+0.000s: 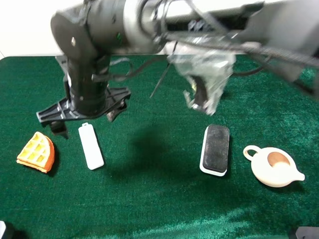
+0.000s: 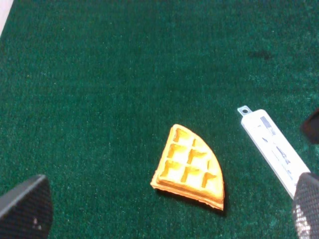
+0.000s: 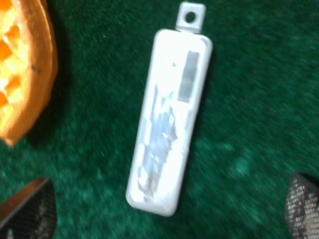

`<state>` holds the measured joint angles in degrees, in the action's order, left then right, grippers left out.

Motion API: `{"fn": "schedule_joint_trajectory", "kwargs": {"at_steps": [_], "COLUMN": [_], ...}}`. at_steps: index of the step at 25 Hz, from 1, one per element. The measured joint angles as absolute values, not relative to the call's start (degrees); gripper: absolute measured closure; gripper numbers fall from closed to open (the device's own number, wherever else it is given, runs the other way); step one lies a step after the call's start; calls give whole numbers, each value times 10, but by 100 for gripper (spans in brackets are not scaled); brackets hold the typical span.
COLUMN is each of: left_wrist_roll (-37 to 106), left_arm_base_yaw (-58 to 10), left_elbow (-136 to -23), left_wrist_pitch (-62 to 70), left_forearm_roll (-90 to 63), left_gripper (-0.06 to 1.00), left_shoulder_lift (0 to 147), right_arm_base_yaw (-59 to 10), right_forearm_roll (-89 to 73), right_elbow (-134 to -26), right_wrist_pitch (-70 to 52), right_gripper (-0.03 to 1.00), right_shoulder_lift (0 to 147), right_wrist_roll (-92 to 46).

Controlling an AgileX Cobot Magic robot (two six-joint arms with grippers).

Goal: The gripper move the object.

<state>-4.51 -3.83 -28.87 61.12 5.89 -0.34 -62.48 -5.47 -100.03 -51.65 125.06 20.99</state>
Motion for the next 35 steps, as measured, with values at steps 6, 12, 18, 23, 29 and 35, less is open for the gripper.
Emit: {"fn": "schedule_joint_trajectory", "kwargs": {"at_steps": [6, 12, 18, 23, 29, 35], "left_wrist_roll": [-45, -45, -45, -45, -45, -45], "left_arm_base_yaw": [-38, -38, -38, -38, -38, -38], "left_elbow": [-289, -289, -289, -289, -289, -289], "left_wrist_pitch": [611, 611, 611, 611, 611, 611], "left_forearm_roll": [59, 59, 59, 59, 59, 59], "left_gripper": [-3, -3, -3, -3, -3, -3], "left_shoulder_lift": [-3, -3, -3, -3, -3, -3], "right_arm_base_yaw": [-608, -594, -589, -589, -589, -589], "right_forearm_roll": [-52, -42, -23, 0, 44, 108], "right_elbow": [-1001, -1001, -1001, -1001, -1001, -986], "right_wrist_pitch": [-586, -651, -695, -695, -696, -697], "right_gripper": [27, 27, 27, 27, 27, 27], "right_shoulder_lift": [1201, 1157, 1114, 1071, 1028, 980], "right_wrist_roll": [191, 157, 114, 100, 63, 45]}}
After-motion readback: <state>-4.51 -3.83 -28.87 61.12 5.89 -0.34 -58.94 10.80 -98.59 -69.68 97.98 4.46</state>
